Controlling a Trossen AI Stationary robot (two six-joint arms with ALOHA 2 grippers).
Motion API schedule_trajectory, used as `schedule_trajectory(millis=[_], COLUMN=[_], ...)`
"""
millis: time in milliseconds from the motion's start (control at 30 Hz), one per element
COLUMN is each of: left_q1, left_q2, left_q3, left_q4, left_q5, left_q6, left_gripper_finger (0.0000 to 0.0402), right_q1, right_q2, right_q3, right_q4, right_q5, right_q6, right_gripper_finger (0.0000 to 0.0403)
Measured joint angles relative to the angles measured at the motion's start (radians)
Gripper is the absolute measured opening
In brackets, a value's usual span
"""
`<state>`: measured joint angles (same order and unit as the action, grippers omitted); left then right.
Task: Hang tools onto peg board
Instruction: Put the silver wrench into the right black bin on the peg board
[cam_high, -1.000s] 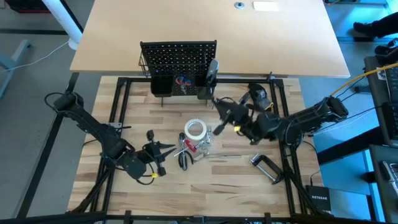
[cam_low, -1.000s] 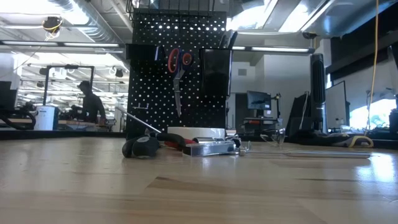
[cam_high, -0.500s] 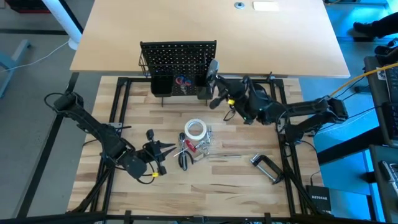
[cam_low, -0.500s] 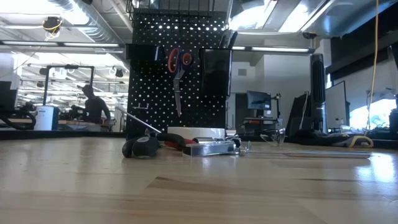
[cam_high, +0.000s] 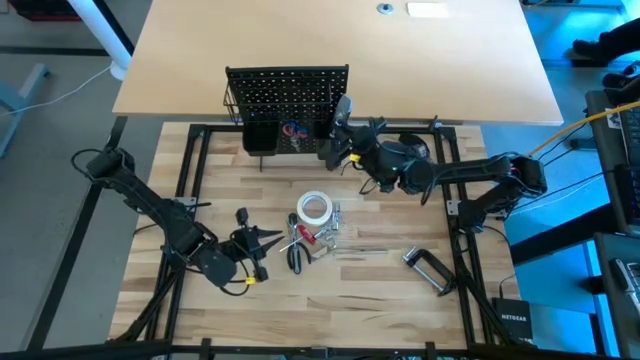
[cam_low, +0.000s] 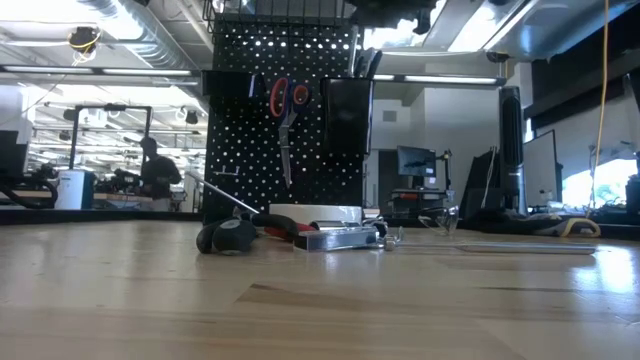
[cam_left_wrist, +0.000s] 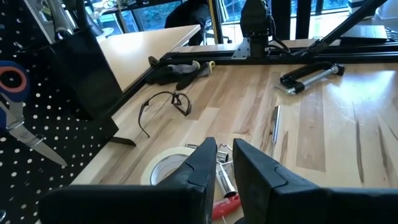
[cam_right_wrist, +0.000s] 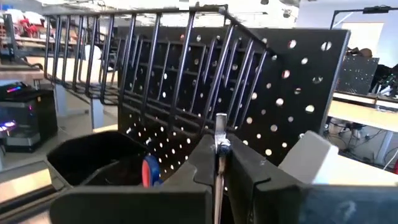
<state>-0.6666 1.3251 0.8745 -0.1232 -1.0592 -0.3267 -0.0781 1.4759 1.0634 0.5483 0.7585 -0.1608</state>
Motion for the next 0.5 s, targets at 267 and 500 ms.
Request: schedule_trajectory(millis=[267,500], left_q1=[0.0,0.0], left_q2=[0.0,0.0], left_q3=[0.0,0.0], left_q4=[0.0,0.0], left_q5=[0.0,0.0], left_q6=[-0.004,-0.006], left_gripper_finger=[0.0045,0.0045], right_q1=[-0.015,-0.015], right_q2=[0.027,0.033], right_q3=[0.0,0.0], right_q4=[-0.073,-0.111], right_q5=[-0.001,0.01], right_q6=[0.031,0.037], right_gripper_finger=[0.0024,0.0025])
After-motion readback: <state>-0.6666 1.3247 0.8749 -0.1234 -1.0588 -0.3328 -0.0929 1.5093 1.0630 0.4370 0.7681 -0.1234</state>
